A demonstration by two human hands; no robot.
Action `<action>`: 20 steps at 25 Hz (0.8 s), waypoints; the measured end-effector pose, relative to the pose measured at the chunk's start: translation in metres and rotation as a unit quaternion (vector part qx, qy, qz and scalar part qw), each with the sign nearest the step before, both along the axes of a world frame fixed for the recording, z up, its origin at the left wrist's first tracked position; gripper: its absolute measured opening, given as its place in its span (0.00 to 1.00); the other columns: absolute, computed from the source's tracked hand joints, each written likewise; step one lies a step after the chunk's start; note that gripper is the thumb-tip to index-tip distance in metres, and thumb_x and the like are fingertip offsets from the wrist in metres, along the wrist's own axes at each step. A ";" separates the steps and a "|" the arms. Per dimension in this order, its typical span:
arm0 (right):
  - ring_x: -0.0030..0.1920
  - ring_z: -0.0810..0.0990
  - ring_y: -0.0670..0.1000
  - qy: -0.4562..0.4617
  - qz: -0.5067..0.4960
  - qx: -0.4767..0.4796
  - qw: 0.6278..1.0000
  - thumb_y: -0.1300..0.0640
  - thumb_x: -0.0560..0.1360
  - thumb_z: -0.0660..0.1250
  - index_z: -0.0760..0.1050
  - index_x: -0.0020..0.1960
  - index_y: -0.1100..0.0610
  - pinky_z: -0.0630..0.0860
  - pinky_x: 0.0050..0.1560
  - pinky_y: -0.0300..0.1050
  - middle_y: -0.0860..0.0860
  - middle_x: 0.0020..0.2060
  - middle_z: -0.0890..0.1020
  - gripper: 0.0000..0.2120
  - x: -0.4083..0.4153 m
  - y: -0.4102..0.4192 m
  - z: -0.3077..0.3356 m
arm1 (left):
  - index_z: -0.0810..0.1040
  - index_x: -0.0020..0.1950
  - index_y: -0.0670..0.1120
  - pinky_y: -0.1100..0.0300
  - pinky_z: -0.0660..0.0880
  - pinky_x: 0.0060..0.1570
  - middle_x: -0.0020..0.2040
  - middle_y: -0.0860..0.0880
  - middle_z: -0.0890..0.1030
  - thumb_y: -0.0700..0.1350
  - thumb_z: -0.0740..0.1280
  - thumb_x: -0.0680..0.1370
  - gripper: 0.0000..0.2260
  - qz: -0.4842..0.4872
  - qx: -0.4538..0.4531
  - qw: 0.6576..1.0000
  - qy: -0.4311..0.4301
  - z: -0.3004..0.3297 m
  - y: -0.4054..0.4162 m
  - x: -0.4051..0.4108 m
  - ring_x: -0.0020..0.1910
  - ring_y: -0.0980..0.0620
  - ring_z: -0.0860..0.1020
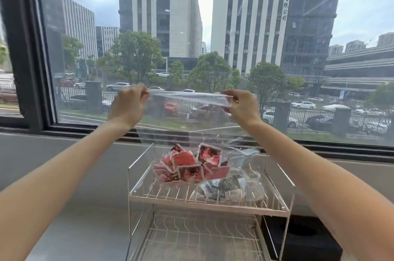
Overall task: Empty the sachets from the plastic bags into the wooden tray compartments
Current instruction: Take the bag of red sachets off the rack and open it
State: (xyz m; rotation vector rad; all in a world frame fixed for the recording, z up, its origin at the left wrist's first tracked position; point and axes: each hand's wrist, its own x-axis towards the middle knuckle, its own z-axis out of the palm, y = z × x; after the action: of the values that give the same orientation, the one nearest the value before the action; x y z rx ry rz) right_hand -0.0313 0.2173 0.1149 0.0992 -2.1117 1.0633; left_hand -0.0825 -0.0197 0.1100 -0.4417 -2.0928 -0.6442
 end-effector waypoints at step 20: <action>0.29 0.77 0.41 -0.065 0.050 -0.125 0.989 0.62 0.75 0.59 0.74 0.34 0.52 0.71 0.38 0.34 0.49 0.30 0.78 0.13 0.148 0.012 -0.053 | 0.75 0.47 0.39 0.51 0.72 0.40 0.46 0.39 0.80 0.42 0.55 0.75 0.11 -0.085 -0.021 0.992 0.094 -0.042 0.000 0.125 0.40 0.40 0.78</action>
State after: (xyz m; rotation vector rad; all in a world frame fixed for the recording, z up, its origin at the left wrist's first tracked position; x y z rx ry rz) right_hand 0.1166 0.2289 0.0615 0.0138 -2.0855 1.4207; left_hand 0.0426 -0.0196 0.0679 -0.6854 -1.9056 -0.6313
